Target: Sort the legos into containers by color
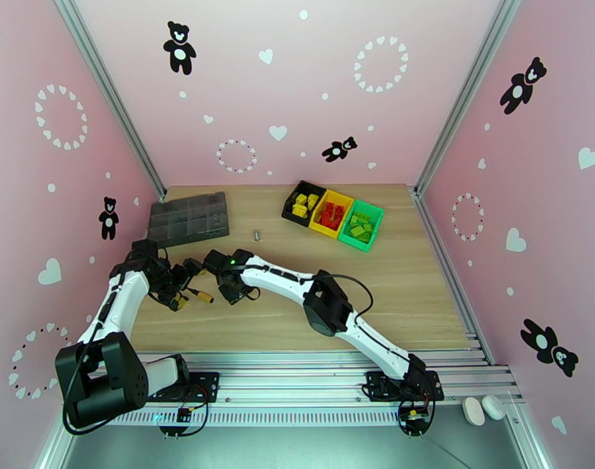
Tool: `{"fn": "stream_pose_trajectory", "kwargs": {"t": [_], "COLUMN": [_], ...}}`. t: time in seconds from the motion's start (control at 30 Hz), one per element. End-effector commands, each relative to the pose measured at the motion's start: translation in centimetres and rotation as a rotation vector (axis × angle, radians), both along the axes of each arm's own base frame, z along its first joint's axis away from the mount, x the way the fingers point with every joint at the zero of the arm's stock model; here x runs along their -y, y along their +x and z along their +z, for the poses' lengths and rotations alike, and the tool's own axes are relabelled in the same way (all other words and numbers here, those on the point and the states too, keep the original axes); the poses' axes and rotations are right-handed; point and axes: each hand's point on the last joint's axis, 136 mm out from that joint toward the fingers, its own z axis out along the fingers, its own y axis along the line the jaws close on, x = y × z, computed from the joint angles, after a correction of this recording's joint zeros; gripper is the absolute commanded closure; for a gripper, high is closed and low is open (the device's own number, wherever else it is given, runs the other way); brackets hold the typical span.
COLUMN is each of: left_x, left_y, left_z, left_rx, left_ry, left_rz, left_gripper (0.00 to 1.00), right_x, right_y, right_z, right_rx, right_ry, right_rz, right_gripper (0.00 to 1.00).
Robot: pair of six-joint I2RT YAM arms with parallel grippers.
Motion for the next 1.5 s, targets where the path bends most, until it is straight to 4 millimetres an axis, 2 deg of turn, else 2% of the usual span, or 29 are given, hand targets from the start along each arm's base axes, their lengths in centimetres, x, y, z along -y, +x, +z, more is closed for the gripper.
{"fn": "stream_pose_trajectory", "kwargs": {"t": [0.0, 0.1, 0.13, 0.3, 0.7, 0.87, 0.97, 1.07, 1.17, 1.3, 1.47], "left_x": [0.8, 2.5, 3.2, 7.8, 21.9, 26.5, 28.7, 30.2, 30.9, 30.8, 30.2], "left_y": [0.5, 1.7, 2.8, 6.0, 15.4, 18.7, 20.0, 21.0, 21.7, 22.0, 21.4], "left_z": [-0.2, -0.4, 0.3, 0.7, 2.7, 4.0, 4.3, 4.5, 4.8, 5.0, 5.5], "left_rx": [0.017, 0.018, 0.038, 0.068, 0.153, 0.192, 0.199, 0.207, 0.212, 0.212, 0.22], "left_ry": [-0.059, -0.095, -0.095, -0.138, -0.286, -0.327, -0.339, -0.342, -0.343, -0.331, -0.294], "left_rz": [0.021, -0.015, -0.038, -0.118, -0.366, -0.426, -0.457, -0.478, -0.481, -0.486, -0.502], "left_gripper": [0.05, 0.05, 0.05, 0.06, 0.07, 0.08, 0.08, 0.08, 0.08, 0.08, 0.08], "right_x": [1.2, 2.9, 3.6, 8.0, 19.3, 23.4, 25.9, 28.0, 29.7, 31.0, 31.8], "right_y": [1.0, 2.3, 2.9, 6.3, 14.4, 17.4, 19.6, 21.9, 24.1, 26.9, 28.6], "right_z": [2.5, 4.5, 5.2, 7.6, 10.3, 10.9, 11.2, 11.6, 12.0, 12.3, 12.7], "right_rx": [-0.012, -0.01, -0.009, -0.027, -0.059, -0.054, -0.053, -0.042, -0.032, -0.03, -0.022], "right_ry": [0.042, 0.082, 0.095, 0.139, 0.218, 0.25, 0.291, 0.336, 0.363, 0.407, 0.442], "right_rz": [-0.063, -0.117, -0.14, -0.286, -0.61, -0.717, -0.791, -0.854, -0.901, -0.942, -0.981], "right_gripper": [0.65, 0.65, 0.65, 0.65, 0.65, 0.65, 0.64, 0.63, 0.6, 0.48, 0.37]}}
